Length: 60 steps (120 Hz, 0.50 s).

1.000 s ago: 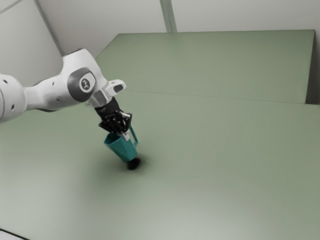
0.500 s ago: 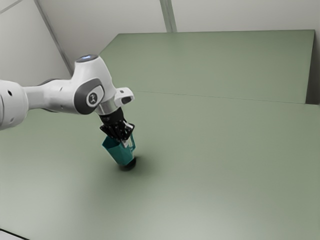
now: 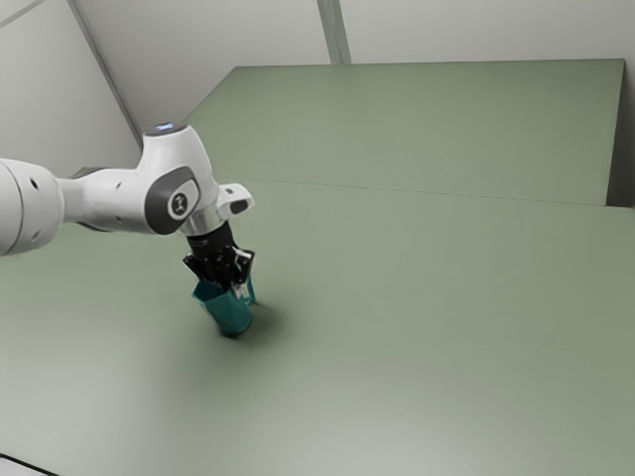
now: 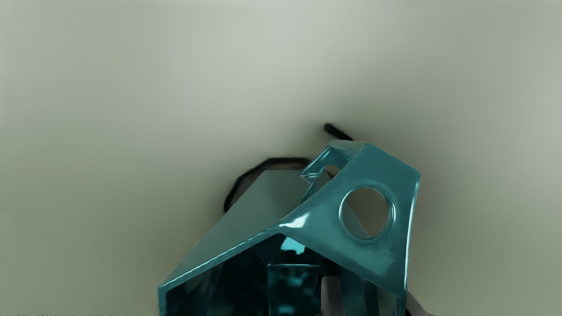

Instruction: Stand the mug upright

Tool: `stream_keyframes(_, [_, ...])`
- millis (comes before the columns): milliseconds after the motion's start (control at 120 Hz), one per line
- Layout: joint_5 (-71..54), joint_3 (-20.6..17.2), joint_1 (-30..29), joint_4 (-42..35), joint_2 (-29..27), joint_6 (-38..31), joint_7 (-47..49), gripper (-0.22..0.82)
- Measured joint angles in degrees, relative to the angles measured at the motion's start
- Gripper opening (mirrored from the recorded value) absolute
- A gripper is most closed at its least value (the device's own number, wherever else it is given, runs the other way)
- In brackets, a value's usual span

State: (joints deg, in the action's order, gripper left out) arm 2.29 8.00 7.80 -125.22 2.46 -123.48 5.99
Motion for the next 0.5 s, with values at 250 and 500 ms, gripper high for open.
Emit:
stream_keyframes(250, [-0.2,0.0,0.3,0.3,-3.1,0.9,0.2,0.43])
stream_keyframes(500, [-0.1,-0.1,3.8,3.0,-7.2,3.6,0.2,0.55])
